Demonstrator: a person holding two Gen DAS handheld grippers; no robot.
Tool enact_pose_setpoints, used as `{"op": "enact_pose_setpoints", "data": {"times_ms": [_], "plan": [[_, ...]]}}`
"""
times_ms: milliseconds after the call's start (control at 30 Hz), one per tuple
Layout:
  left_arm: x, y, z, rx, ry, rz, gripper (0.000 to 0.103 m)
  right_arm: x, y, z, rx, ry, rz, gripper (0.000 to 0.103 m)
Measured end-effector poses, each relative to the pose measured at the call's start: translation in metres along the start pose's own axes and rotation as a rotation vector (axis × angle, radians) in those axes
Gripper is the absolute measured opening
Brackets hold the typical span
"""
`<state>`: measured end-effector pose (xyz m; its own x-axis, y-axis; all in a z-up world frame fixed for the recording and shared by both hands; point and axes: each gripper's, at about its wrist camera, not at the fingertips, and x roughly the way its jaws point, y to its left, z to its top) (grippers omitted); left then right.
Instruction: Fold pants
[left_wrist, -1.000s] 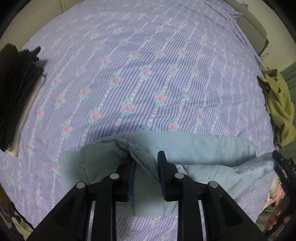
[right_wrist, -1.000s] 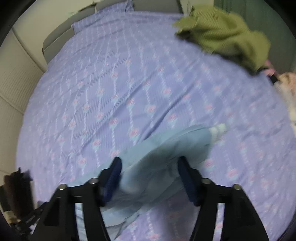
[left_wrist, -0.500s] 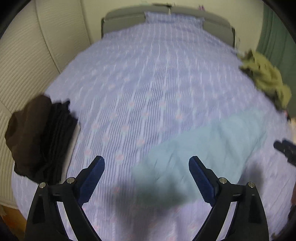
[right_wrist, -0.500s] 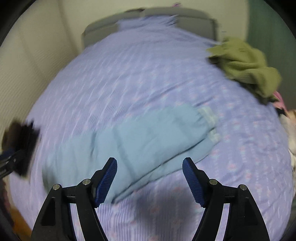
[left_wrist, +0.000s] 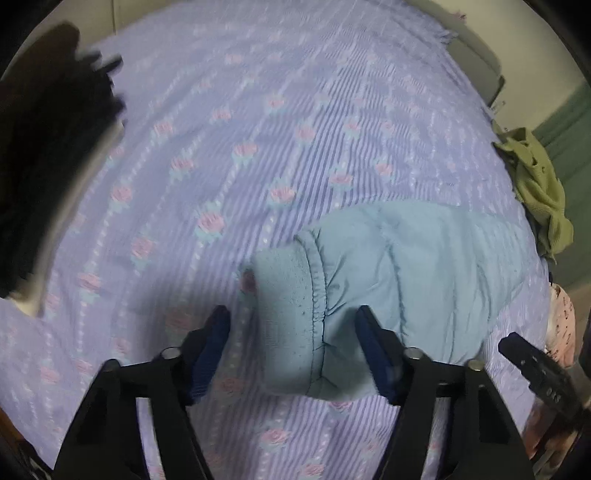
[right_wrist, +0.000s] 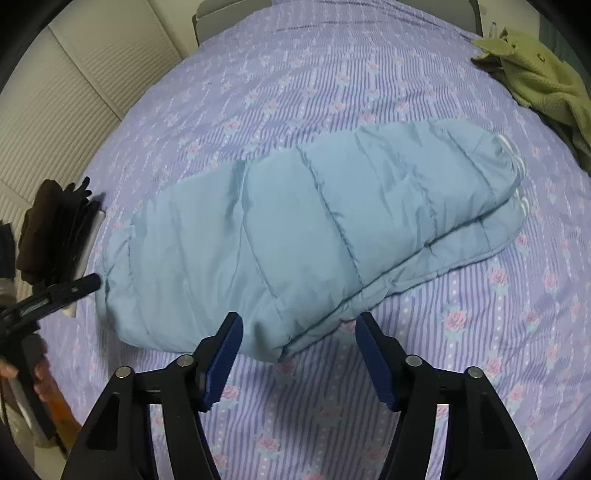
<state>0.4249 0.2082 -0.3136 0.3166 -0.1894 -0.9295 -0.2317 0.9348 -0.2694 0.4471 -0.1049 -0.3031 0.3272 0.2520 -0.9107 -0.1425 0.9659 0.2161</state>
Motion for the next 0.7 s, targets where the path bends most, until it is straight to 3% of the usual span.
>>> {"op": "enact_pose_setpoints", "data": {"times_ms": [67, 300, 433, 600, 700], "plan": [[0.01, -0.002, -0.001, -0.013, 0.027, -0.008, 0.046, 0.008, -0.002, -0.001, 0.028, 0.024, 0.038, 0.058], [0.018, -0.006, -0.005, -0.01, 0.036, 0.044, 0.04, 0.051, -0.018, 0.001, 0.189, 0.121, 0.132, 0.04], [0.017, -0.011, -0.004, 0.019, 0.033, 0.062, 0.038, 0.059, -0.017, 0.001, 0.237, 0.138, 0.184, 0.012], [0.013, -0.007, -0.002, 0.042, 0.025, 0.095, 0.038, 0.028, -0.006, -0.015, 0.258, 0.095, 0.152, 0.009], [0.015, -0.001, -0.003, 0.022, 0.029, 0.134, 0.035, 0.05, 0.001, -0.02, 0.229, 0.152, 0.108, 0.009]]}}
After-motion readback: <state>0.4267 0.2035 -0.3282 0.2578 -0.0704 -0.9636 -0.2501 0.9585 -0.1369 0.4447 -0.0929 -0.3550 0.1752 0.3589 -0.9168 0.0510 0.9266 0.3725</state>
